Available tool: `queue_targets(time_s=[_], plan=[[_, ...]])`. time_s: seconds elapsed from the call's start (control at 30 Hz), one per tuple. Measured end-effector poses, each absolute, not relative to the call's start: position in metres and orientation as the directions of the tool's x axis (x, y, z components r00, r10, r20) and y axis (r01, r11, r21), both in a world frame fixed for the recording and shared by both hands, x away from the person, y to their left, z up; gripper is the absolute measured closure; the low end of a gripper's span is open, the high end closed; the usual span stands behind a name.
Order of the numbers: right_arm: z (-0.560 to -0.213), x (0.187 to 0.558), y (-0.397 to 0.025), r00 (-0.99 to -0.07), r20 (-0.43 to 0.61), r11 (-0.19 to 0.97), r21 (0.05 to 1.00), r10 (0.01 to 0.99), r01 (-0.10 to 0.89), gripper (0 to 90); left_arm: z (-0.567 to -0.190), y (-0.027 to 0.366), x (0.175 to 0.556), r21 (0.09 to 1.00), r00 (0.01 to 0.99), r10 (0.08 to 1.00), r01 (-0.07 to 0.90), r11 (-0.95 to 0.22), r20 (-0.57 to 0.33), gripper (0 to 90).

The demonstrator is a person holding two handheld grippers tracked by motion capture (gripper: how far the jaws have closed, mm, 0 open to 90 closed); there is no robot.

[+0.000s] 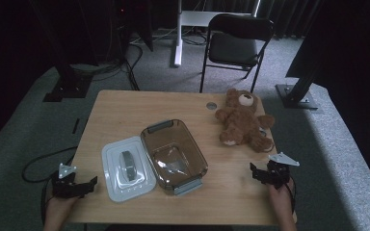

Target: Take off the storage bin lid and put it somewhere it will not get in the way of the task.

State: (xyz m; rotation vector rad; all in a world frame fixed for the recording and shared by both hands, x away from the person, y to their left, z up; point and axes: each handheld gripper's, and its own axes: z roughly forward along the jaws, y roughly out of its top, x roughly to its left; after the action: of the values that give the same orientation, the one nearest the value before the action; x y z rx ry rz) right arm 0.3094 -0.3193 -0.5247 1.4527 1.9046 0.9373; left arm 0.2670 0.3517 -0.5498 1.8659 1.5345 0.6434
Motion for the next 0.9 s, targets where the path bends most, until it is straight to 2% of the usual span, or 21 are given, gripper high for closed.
queue_targets(time_s=[0.27,0.67,0.9], plan=[[-0.507,0.323,-0.318,-0.257,0.009,0.139,0.823,0.966,0.551,12.8,-0.557,0.338,0.272,0.703,0.226,0.974,0.691,-0.171,0.015,1.9],[-0.477,0.363,-0.31,-0.219,0.107,0.029,0.841,0.97,0.54,11.8,-0.557,0.334,0.272,0.702,0.198,0.98,0.695,-0.153,0.018,1.9],[-0.467,0.377,-0.304,-0.206,0.088,0.038,0.841,0.975,0.54,11.8,-0.557,0.334,0.272,0.702,0.198,0.98,0.695,-0.153,0.018,1.8]])
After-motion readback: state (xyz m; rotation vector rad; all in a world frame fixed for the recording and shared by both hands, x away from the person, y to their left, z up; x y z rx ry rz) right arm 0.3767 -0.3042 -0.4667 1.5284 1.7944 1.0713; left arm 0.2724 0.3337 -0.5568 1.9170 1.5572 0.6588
